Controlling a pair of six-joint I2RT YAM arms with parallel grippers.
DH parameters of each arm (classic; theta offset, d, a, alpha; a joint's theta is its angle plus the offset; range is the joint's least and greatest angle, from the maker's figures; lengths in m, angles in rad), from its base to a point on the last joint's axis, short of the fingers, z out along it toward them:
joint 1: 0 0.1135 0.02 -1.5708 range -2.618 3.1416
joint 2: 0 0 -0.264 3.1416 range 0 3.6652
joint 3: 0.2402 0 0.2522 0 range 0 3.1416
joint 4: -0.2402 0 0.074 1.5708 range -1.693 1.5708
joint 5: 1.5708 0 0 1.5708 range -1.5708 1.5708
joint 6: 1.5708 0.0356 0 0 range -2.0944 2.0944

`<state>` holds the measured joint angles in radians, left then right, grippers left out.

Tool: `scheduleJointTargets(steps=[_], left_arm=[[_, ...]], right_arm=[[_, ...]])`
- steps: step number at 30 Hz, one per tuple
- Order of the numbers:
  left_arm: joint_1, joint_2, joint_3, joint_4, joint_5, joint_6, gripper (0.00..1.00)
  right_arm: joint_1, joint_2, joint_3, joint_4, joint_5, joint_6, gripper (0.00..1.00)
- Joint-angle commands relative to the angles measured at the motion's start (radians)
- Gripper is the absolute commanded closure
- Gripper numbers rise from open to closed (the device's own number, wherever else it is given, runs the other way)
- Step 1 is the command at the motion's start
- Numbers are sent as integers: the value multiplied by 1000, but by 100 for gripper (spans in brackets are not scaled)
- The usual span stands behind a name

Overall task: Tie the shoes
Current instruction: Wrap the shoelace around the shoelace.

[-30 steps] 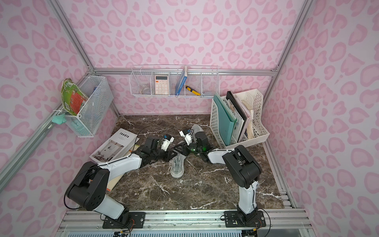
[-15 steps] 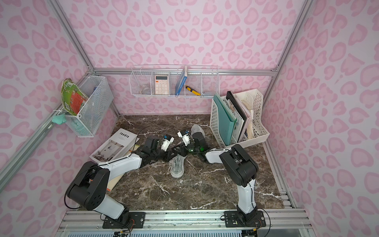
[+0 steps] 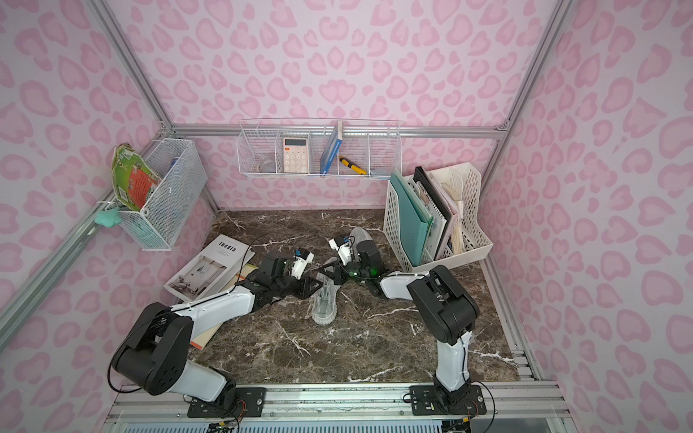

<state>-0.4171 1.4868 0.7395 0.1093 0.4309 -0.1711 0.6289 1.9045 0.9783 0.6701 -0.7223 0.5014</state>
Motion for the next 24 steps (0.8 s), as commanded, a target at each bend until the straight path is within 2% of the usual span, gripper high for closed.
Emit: scheduleJointTargets(steps=[1,5,8,11,20,24], left_arm=[[9,-44,-31,4,-59,-40,51],[46,-66,-46,-14,-138,-121,42],[87,-9,35,-146,-262,-208,37],[115,76,120,-235,-338,-257,35],[76,315,374,-407,-485,-201,32],[53,380,430,-454,-537,-189,38]], right_arm=[[0,1,-1,66,-12,11,100],[0,4,-1,80,-15,17,100],[-1,5,-1,80,-16,17,100],[0,4,-1,80,-16,16,100],[-1,7,-1,88,-21,24,100],[-2,5,-5,92,-25,29,100]])
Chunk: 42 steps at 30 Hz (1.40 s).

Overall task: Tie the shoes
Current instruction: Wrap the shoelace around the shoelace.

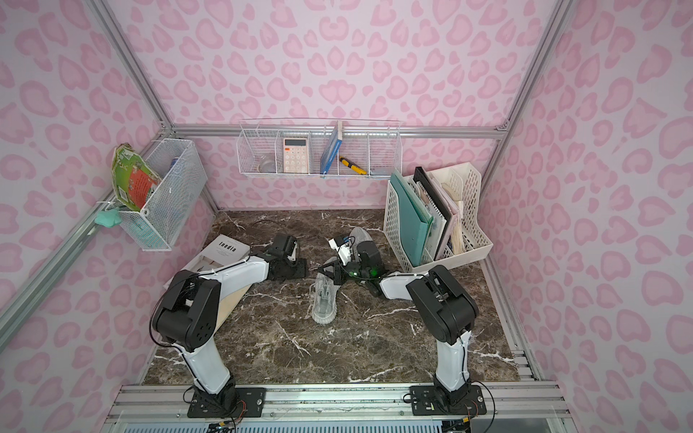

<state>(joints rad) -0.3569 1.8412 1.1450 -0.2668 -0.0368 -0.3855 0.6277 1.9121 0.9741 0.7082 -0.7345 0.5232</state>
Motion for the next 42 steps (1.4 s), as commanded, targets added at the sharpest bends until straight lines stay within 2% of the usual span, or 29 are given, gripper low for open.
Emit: scheduleJointTargets(steps=[1,6,18,23,29,34,42], left_arm=[[-11,36,32,-85,-75,27,40],[-25,76,47,-102,-81,34,50],[-30,76,27,-74,-43,25,100],[-30,-35,-26,-60,-32,15,100],[-33,-232,-152,-12,55,-3,100],[-50,-291,-179,-43,96,21,100],[-115,-394,-254,3,44,34,100]], right_arm=[[-1,-2,-2,55,-13,6,100],[-3,-3,-2,56,-13,8,100],[-2,6,-10,67,2,26,100],[-1,-8,-13,42,44,39,100],[3,-8,3,-15,83,51,100],[3,-2,20,-30,79,72,100],[4,7,46,-109,104,87,100]])
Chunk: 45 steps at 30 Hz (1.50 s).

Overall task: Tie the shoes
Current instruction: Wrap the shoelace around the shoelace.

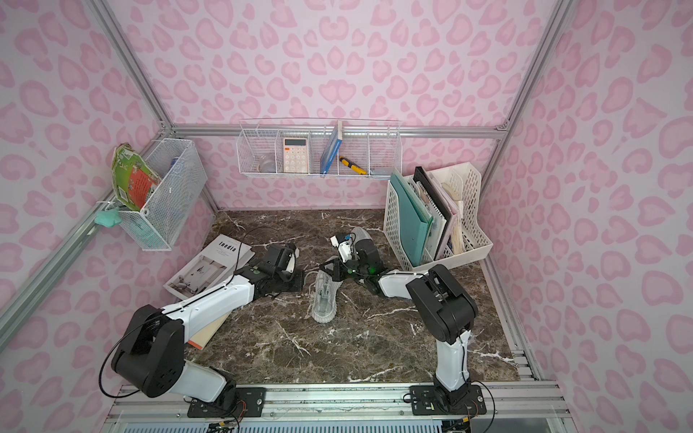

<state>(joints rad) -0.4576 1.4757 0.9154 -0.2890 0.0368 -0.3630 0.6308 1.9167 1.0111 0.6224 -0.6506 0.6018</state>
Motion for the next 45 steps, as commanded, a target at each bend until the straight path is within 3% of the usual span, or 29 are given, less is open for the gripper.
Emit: scheduleJointTargets(steps=[1,11,24,34,45], left_arm=[[-22,-44,-38,37,-41,12,100],[-98,-198,-199,234,-37,113,99],[-137,-229,-255,358,91,230,98],[-140,-178,-214,304,256,344,99],[-142,-101,-154,189,276,410,100]], right_arm=[[1,3,12,-34,24,8,100],[-16,45,72,-112,-19,18,100],[-45,86,133,-171,-102,15,100],[-58,124,202,-247,-152,-26,100],[-80,152,270,-309,-208,-61,100]])
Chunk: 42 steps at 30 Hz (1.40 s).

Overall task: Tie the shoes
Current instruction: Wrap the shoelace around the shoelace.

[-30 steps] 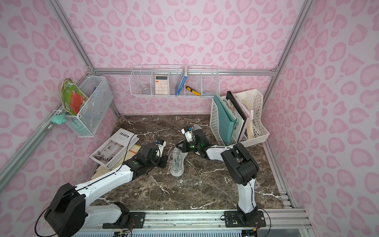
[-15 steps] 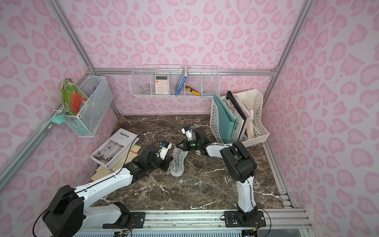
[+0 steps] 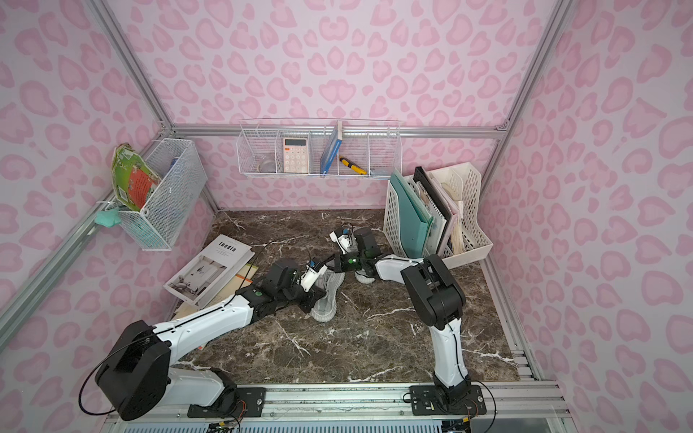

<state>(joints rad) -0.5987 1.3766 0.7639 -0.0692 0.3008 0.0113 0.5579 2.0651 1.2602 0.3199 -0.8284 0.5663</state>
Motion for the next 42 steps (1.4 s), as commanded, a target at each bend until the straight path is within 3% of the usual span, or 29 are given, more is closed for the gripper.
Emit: scheduleJointTargets(steps=[1,13,19,25,30,37,42], left_arm=[[0,-5,-1,-36,8,38,100],[-7,82,103,-100,-4,68,100],[-12,154,169,-96,-1,45,92],[-12,168,163,-69,14,13,69],[-11,116,121,-51,20,-7,59],[36,-7,21,-7,-16,-34,57],[126,8,9,-1,-38,-65,57]], right_arm=[[-8,10,30,-15,-41,-29,100],[-1,17,48,-42,-56,-49,100],[4,12,45,-41,-49,-43,100],[4,4,39,-35,-45,-39,100],[7,-3,27,-33,-41,-43,100],[10,-21,12,-21,-37,-51,100],[16,-44,-6,-4,-31,-51,100]])
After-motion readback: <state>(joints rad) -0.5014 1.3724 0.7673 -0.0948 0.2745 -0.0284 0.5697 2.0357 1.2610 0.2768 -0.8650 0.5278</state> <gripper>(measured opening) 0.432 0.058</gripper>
